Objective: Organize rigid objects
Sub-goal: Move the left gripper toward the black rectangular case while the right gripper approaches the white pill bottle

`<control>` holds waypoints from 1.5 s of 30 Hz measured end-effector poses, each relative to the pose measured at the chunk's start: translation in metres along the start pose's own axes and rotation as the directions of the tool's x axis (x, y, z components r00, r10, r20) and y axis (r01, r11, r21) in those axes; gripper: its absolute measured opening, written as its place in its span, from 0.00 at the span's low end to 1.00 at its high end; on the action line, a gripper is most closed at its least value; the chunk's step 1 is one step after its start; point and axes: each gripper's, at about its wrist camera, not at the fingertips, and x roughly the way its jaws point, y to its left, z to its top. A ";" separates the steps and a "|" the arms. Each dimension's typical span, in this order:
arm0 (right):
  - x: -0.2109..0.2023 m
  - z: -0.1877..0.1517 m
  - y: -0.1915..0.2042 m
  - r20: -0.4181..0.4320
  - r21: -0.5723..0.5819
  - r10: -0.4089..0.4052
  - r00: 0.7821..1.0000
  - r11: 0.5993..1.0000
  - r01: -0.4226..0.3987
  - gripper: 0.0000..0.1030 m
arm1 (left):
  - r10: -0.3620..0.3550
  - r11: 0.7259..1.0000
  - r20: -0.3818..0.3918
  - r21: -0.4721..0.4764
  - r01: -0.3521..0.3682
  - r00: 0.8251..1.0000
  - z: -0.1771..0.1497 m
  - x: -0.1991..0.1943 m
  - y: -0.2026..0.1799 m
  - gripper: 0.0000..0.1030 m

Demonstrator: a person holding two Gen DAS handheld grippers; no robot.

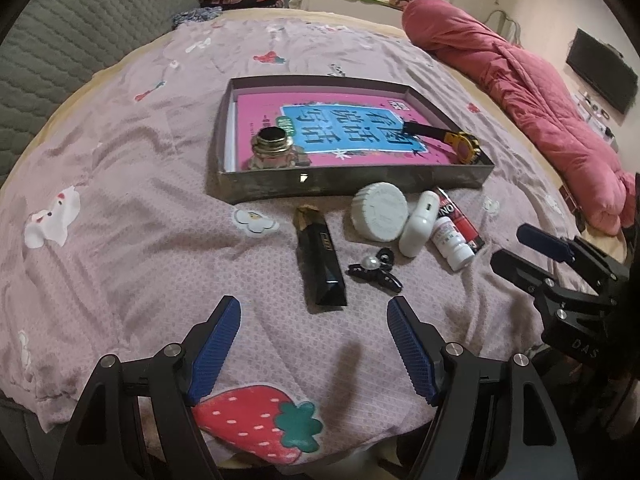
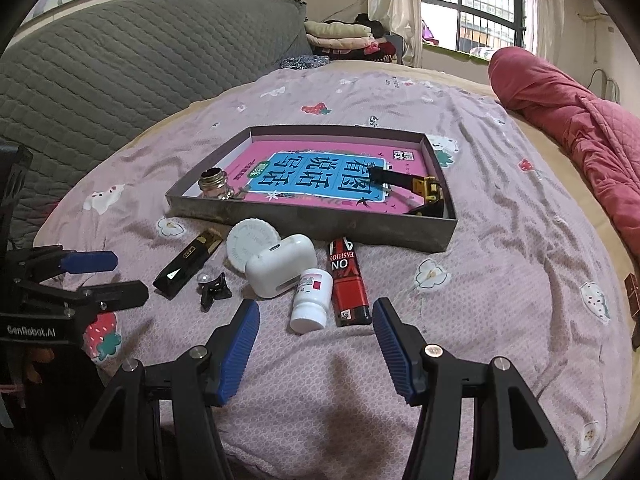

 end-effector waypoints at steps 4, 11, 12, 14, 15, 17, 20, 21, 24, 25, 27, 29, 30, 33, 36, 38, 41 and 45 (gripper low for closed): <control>0.002 0.000 0.000 -0.007 0.001 0.008 1.000 1.000 -0.008 0.57 | 0.002 1.000 -0.003 -0.012 -0.002 1.000 0.000 0.002 0.003 0.75; 0.010 -0.001 0.001 -0.027 0.004 0.019 0.999 1.000 -0.019 0.57 | -0.001 1.000 -0.023 -0.005 0.001 1.000 -0.003 0.013 -0.002 0.75; 0.011 -0.001 0.001 -0.027 0.005 0.022 0.999 1.000 -0.022 0.57 | -0.002 1.000 -0.028 -0.006 0.002 1.000 -0.003 0.014 -0.002 0.75; 0.013 -0.001 0.002 -0.029 0.006 0.025 0.999 1.000 -0.025 0.57 | 0.003 1.000 -0.030 -0.012 -0.003 1.000 -0.002 0.016 -0.002 0.75; 0.015 -0.001 0.002 -0.029 0.006 0.027 0.999 1.000 -0.027 0.57 | 0.006 1.000 -0.029 -0.019 -0.006 1.000 -0.001 0.017 -0.001 0.75; 0.018 0.000 0.002 -0.034 0.007 0.029 0.999 1.000 -0.029 0.57 | 0.006 0.999 -0.028 -0.043 -0.007 1.000 0.002 0.018 0.002 0.75; 0.024 -0.001 0.004 -0.042 0.000 0.028 0.999 1.000 -0.028 0.57 | 0.003 0.997 -0.033 -0.077 -0.005 0.999 0.007 0.021 0.007 0.75; 0.025 -0.001 0.005 -0.042 -0.006 0.026 0.999 1.000 -0.026 0.57 | 0.002 0.996 -0.035 -0.085 -0.005 0.999 0.008 0.022 0.007 0.75; 0.031 -0.002 0.005 -0.054 -0.013 0.023 0.998 1.000 -0.024 0.57 | 0.011 0.996 -0.036 -0.091 -0.014 0.999 0.011 0.026 0.008 0.75; 0.033 -0.002 0.004 -0.057 -0.012 0.023 0.998 1.000 -0.024 0.57 | 0.013 0.996 -0.036 -0.090 -0.016 0.999 0.012 0.027 0.008 0.75; 0.035 -0.003 0.003 -0.062 -0.006 0.023 0.998 1.000 -0.023 0.57 | 0.015 0.996 -0.037 -0.085 -0.018 0.999 0.012 0.028 0.007 0.75; 0.035 -0.002 0.000 -0.059 0.007 0.027 0.998 1.000 -0.027 0.57 | 0.014 0.997 -0.040 -0.081 -0.018 0.999 0.011 0.030 0.007 0.75; 0.035 -0.002 -0.002 -0.057 0.014 0.028 0.998 1.000 -0.027 0.57 | 0.012 0.997 -0.043 -0.081 -0.015 0.999 0.011 0.030 0.007 0.75; 0.036 -0.001 -0.005 -0.057 0.034 0.034 0.998 0.999 -0.032 0.57 | 0.012 0.996 -0.045 -0.083 -0.016 0.999 0.012 0.033 0.008 0.75; 0.037 0.000 -0.007 -0.056 0.041 0.034 0.998 0.999 -0.032 0.57 | 0.014 0.995 -0.045 -0.094 -0.018 0.999 0.015 0.035 0.009 0.75; 0.037 0.000 -0.006 -0.054 0.036 0.034 0.998 0.999 -0.033 0.57 | 0.019 0.995 -0.039 -0.101 -0.023 0.999 0.021 0.037 0.009 0.75; 0.039 0.001 -0.004 -0.059 0.029 0.035 0.998 0.999 -0.033 0.57 | 0.028 0.994 -0.043 -0.105 -0.033 0.999 0.026 0.040 0.007 0.75; 0.042 0.001 -0.002 -0.061 0.018 0.037 0.997 0.999 -0.036 0.57 | 0.049 0.992 -0.067 -0.111 -0.057 0.997 0.030 0.048 0.006 0.75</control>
